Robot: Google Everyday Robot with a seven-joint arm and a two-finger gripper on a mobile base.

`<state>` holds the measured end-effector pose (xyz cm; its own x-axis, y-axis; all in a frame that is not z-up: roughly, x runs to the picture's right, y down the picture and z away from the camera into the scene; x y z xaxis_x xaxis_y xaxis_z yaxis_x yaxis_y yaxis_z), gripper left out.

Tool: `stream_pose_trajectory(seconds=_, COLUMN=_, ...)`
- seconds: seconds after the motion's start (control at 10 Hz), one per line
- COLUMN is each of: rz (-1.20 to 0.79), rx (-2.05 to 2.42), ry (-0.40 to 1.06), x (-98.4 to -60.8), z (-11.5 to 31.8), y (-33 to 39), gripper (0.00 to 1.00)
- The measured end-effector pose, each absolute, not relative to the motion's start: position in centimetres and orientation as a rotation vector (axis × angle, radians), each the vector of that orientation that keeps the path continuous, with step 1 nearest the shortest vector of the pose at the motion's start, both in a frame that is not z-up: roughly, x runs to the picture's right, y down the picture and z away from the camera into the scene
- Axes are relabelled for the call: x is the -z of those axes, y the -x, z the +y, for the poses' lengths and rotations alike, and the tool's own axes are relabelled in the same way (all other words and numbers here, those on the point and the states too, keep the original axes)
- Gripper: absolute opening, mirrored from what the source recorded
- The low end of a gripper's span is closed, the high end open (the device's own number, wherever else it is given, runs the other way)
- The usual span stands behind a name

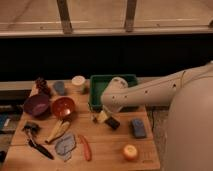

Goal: Wipe red bowl with eraser

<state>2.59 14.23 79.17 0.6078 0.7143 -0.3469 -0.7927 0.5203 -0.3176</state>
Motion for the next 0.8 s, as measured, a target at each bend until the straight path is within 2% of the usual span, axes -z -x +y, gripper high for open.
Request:
stream_pose_trajectory(seconds=0.3, rz=0.171, rx=-0.900, ry=0.517, x=-79.3, z=15.4, y=-1.7, gripper=0.80)
stream_pose_trajectory(seconds=0.8, rz=0.179, rx=-0.873, ry=0.621, x=-83.3, z=17.6, y=-0.3, gripper=0.80)
